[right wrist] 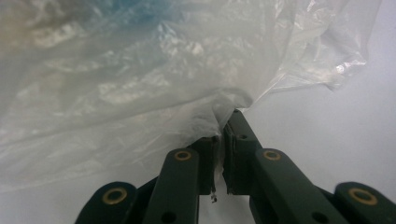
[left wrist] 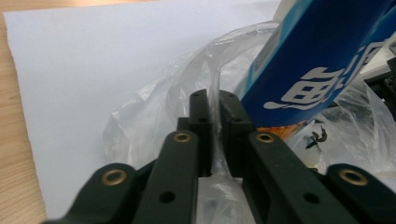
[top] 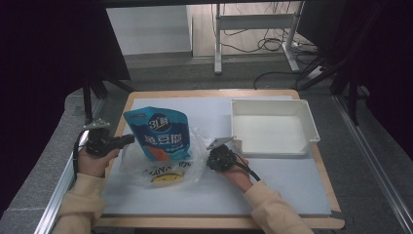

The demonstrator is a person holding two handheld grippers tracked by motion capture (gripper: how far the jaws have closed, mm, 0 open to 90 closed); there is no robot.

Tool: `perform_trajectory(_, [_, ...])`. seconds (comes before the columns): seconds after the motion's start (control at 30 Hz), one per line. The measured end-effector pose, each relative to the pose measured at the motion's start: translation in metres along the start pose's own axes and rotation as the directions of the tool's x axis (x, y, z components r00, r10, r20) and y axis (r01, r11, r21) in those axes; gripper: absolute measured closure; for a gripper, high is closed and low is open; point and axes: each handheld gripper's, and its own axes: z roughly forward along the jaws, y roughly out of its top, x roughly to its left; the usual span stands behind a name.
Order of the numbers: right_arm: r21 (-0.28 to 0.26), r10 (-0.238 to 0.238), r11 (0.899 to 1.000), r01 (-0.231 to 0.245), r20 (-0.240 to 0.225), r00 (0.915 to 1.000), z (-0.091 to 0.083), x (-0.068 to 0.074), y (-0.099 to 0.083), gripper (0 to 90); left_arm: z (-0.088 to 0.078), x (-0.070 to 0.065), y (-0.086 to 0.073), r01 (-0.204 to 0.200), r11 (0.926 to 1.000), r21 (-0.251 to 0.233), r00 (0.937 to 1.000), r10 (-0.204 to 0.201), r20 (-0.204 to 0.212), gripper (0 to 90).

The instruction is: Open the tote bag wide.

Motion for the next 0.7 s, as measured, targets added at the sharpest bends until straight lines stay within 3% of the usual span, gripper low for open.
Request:
perform_trajectory(0.13, [0.004, -0.001, 1.000, 0.001, -0.002, 1.0000, -0.001, 0.000, 0.000, 78.3, 0.000, 0.003, -0.002, 0.015, 0.9997, -0.017, 0.9999, -0.015, -0.003, 88.4])
perform_trajectory(0.2, [0.010, -0.009, 1.000, 0.009, 0.005, 0.9999, -0.003, 0.000, 0.001, 70.5, -0.002, 0.003, -0.003, 0.008, 0.9998, -0.020, 0.9999, -0.008, -0.007, 88.8])
perform_trajectory(0.33, [-0.023, 0.018, 1.000, -0.019, -0.033, 0.9993, -0.015, 0.000, 0.001, 58.2, -0.004, 0.003, -0.003, 0.011, 0.9995, -0.031, 0.9999, -0.011, -0.001, 89.0])
perform_trajectory(0.53, [-0.076, 0.023, 0.997, -0.024, -0.012, 0.9997, -0.053, 0.010, -0.010, 40.4, -0.005, 0.004, -0.005, 0.016, 0.9992, -0.036, 0.9999, -0.016, 0.005, 88.9])
perform_trajectory(0.7, [-0.166, 0.034, 0.986, -0.036, -0.016, 0.9993, -0.089, 0.012, -0.011, 37.3, -0.006, 0.005, -0.005, 0.027, 0.9986, -0.045, 0.9996, -0.026, 0.012, 88.9])
